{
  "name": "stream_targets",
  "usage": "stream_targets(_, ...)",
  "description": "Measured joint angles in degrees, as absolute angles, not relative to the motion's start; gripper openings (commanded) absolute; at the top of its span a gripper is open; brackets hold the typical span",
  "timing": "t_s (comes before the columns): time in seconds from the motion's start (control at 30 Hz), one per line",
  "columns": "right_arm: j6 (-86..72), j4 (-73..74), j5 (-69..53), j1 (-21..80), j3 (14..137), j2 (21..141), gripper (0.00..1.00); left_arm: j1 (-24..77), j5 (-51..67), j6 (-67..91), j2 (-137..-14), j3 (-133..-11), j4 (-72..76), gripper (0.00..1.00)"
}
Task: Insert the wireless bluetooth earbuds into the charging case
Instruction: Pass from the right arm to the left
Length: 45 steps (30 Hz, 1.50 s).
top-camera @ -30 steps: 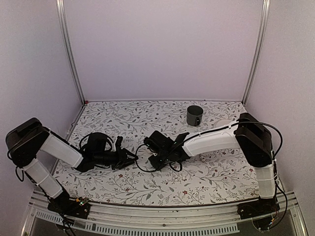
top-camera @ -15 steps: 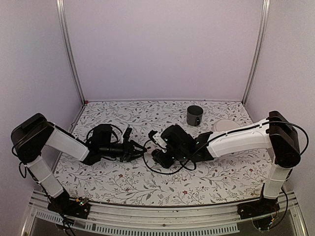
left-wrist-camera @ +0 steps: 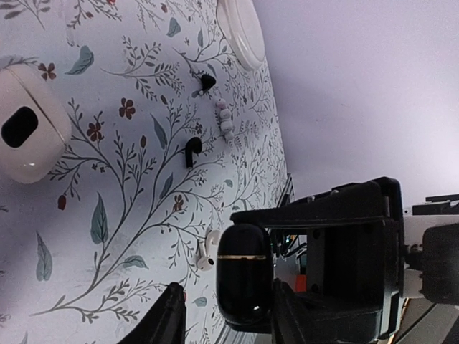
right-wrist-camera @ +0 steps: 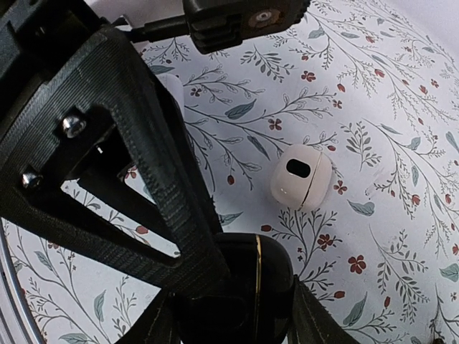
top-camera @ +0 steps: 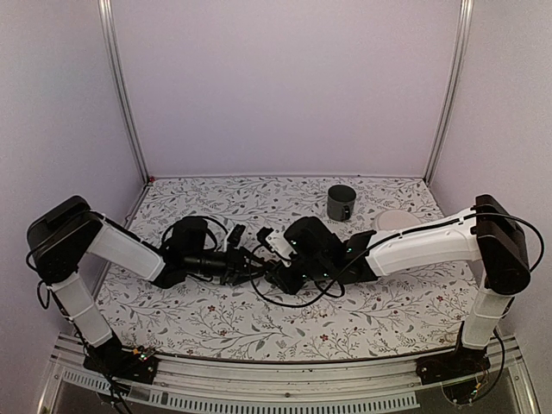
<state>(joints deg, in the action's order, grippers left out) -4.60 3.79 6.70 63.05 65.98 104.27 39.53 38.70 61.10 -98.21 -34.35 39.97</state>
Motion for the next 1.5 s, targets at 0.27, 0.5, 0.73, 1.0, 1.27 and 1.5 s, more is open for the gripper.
stream_targets(0.27, -3.4, 3.9, 6.8, 63.2, 65.8, 104.3, 0.36, 40.5, 40.2, 61.9, -100.9, -36.3, 40.9, 0.34)
stream_targets(0.5, -2.6, 4.0, 6.8, 63.4, 64.9, 104.2, 0.51, 41.2, 41.2, 63.3, -102.7, -37.0, 42.1, 0.00)
stream_targets(0.73, -4.1, 4.1, 5.8, 63.1, 64.8, 103.7, 0.89, 41.3, 41.3, 61.8, -102.9, -37.0, 43.1, 0.00)
stream_targets(1.0, -10.4, 3.4, -1.3, 58.6, 60.5, 93.8, 0.98, 40.8, 39.2, 51.9, -95.9, -37.9, 40.5, 0.00)
stream_targets(1.27, -20.3, 1.6, -10.0, 49.8, 58.5, 86.9, 1.00, 39.6, 31.4, 39.9, -89.9, -47.1, 27.1, 0.00)
stream_targets(1.5, -27.3, 1.4, -11.2, 45.8, 58.1, 85.5, 1.00, 38.3, 28.2, 33.3, -84.7, -48.8, 21.1, 0.00)
